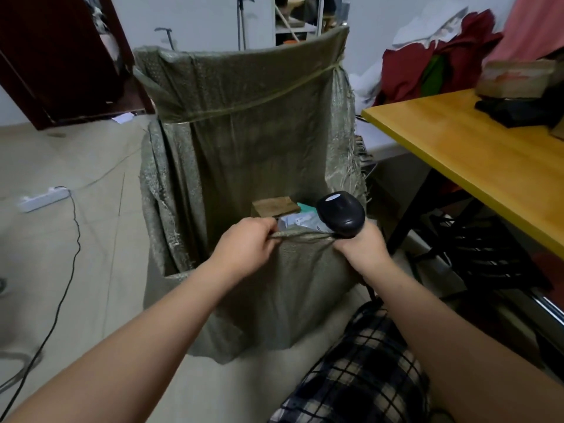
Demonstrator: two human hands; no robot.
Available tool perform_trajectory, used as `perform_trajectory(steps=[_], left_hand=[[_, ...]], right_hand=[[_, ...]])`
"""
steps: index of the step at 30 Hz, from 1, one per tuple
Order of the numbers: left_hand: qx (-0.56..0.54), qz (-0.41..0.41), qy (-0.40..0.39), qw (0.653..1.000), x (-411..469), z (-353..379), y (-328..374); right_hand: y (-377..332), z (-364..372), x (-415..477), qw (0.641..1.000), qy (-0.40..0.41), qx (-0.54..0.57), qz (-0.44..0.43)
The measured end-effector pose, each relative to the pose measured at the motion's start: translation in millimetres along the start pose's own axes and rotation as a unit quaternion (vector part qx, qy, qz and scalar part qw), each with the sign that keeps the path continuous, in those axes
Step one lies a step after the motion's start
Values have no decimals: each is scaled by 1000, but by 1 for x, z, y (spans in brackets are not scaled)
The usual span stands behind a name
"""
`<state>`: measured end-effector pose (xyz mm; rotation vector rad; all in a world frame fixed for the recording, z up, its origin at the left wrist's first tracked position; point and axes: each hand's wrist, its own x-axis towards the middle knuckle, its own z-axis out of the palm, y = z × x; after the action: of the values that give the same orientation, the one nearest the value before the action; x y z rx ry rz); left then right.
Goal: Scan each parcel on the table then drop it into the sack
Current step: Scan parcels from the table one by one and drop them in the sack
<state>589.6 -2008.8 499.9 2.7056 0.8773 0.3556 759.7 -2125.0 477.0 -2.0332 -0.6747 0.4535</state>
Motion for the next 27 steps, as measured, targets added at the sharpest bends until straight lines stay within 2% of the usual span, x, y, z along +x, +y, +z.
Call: perform_trajectory(steps=[4, 9, 13, 21, 27], left_hand=[[38, 50, 1, 998, 9, 6, 17], [30, 117, 14, 993, 31, 15, 64], [3, 199, 24, 980, 53, 24, 129], [-88, 349, -33, 932, 78, 63, 301], [-135, 429, -62, 891, 71, 94, 412]], right_hand=[[11, -27, -2, 999, 36, 24, -19], [19, -89, -10, 992, 108, 7, -68], [30, -154, -31, 981, 185, 21, -49], [68, -283, -103, 931, 359, 66, 14], [100, -339, -154, 878, 462, 107, 68]])
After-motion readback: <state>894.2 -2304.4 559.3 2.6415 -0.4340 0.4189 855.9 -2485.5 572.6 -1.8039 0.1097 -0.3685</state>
